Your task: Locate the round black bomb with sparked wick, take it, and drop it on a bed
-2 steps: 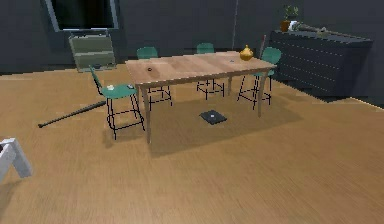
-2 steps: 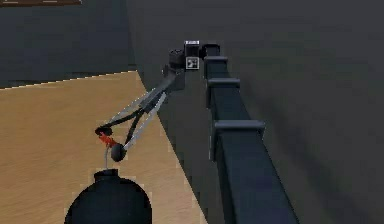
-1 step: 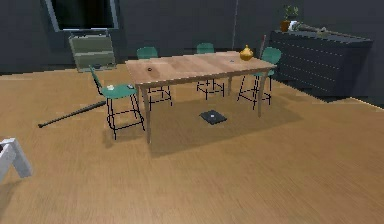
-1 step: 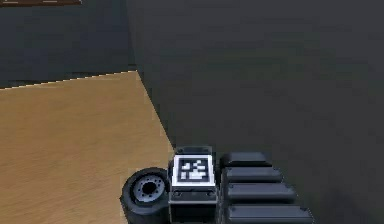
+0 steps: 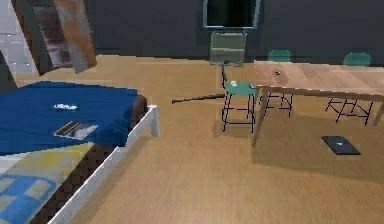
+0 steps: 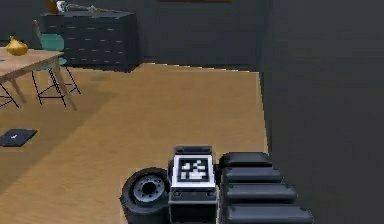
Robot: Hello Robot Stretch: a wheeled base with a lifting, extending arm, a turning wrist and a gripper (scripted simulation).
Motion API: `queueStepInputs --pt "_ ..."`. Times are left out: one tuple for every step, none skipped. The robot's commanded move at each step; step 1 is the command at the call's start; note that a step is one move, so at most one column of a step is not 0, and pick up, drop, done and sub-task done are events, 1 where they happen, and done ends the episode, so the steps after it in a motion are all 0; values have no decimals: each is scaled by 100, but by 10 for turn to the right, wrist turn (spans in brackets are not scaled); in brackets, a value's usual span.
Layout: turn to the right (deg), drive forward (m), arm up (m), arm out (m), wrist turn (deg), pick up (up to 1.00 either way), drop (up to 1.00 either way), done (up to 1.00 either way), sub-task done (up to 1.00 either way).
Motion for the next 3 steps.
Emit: queueStepInputs --pt "0 10 0 0 0 0 0 0 0" --pt "-60 0 0 0 0 0 0 0 0" --pt "0 70 0 0 0 0 0 0 0"
